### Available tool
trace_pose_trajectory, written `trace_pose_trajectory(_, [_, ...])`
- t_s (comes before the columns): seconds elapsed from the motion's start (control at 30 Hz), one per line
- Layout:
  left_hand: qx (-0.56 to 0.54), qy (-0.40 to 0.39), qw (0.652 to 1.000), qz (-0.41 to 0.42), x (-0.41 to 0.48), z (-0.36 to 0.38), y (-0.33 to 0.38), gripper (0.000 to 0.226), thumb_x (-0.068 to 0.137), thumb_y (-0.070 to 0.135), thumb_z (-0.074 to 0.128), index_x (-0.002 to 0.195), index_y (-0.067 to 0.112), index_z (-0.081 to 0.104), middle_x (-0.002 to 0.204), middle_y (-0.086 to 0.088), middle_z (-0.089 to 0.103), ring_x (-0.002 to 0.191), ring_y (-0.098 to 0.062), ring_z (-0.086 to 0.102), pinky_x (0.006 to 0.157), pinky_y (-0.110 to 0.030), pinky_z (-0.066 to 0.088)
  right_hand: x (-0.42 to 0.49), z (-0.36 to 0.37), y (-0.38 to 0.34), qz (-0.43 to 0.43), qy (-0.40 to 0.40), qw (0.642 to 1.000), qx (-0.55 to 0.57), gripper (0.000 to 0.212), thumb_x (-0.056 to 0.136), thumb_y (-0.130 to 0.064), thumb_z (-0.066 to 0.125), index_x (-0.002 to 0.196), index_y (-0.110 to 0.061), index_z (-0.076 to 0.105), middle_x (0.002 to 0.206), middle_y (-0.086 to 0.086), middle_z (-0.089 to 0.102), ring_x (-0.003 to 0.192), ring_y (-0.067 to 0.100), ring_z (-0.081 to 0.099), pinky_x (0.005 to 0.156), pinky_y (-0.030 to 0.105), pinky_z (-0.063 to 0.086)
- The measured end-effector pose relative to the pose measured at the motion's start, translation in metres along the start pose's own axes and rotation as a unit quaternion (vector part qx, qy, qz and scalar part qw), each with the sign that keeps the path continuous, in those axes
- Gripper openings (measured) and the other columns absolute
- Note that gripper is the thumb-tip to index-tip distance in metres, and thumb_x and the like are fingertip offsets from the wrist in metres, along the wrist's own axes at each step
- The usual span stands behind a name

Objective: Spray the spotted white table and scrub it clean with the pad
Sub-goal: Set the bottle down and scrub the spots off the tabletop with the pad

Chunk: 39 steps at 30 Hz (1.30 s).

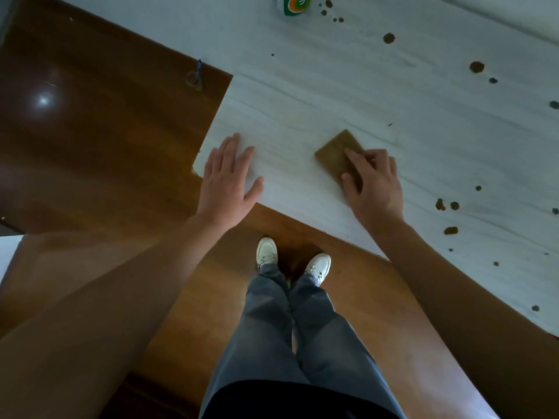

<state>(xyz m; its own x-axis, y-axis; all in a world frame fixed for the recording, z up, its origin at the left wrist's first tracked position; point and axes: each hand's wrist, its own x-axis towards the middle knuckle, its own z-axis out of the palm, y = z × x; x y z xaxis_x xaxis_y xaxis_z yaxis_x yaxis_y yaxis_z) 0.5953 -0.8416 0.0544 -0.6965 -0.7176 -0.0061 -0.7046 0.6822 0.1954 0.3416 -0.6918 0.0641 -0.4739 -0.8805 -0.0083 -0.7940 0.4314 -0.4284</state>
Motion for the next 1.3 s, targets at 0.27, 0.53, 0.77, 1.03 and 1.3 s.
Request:
trace_pose_trajectory(0.27, [-0.002,0.041,0.999,0.02,0.028,0.016,-0.006,0.055,0.105,0.043,0.045,0.15,0.012,0.048,0.163,-0.017,0.036,0.155,-0.034,0.028,0.126,-0.052,0.024,0.066,0.028,-0.054,0.01,0.003,1.0,-0.011,0.046,0.098,-0.029,0.054,0.142,-0.02,0.051,0.127,0.011,0.046,0.11,0.027,0.047,0.085,0.039,0.052])
trace_pose_trajectory(0.53, [-0.02,0.066,0.997,0.024,0.028,0.023,-0.01,0.056,0.102,0.043,0.047,0.148,0.012,0.053,0.162,-0.018,0.039,0.154,-0.034,0.031,0.124,-0.052,0.027,0.145,0.036,-0.063,-0.058,-0.002,0.998,-0.025,0.045,0.097,-0.032,0.051,0.141,-0.022,0.053,0.129,0.011,0.046,0.112,0.027,0.047,0.081,0.037,0.05])
trace_pose_trajectory(0.77, [-0.024,0.073,0.997,0.025,0.029,0.025,-0.011,0.058,0.1,0.041,0.044,0.147,0.009,0.055,0.162,-0.019,0.038,0.154,-0.034,0.032,0.123,-0.053,0.029,0.212,0.06,-0.112,-0.024,0.002,0.999,-0.022,0.044,0.096,-0.029,0.052,0.139,-0.022,0.052,0.132,0.012,0.045,0.115,0.028,0.047,0.088,0.039,0.051])
trace_pose_trajectory(1.03, [-0.024,0.064,0.997,0.019,0.03,0.023,-0.009,0.059,0.101,0.044,0.042,0.147,0.01,0.054,0.162,-0.019,0.038,0.154,-0.034,0.032,0.124,-0.053,0.028,0.166,0.051,-0.093,-0.247,-0.086,0.965,-0.011,0.044,0.097,-0.031,0.051,0.141,-0.021,0.054,0.122,0.009,0.05,0.106,0.026,0.049,0.088,0.037,0.048])
trace_pose_trajectory(1.3, [-0.027,0.069,0.997,0.017,0.03,0.026,-0.012,0.058,0.098,0.042,0.05,0.147,0.011,0.055,0.163,-0.018,0.037,0.154,-0.033,0.032,0.124,-0.052,0.029,0.236,0.046,-0.094,-0.084,-0.01,0.994,-0.076,0.045,0.1,-0.031,0.047,0.143,-0.02,0.046,0.136,0.016,0.042,0.117,0.03,0.046,0.086,0.041,0.053])
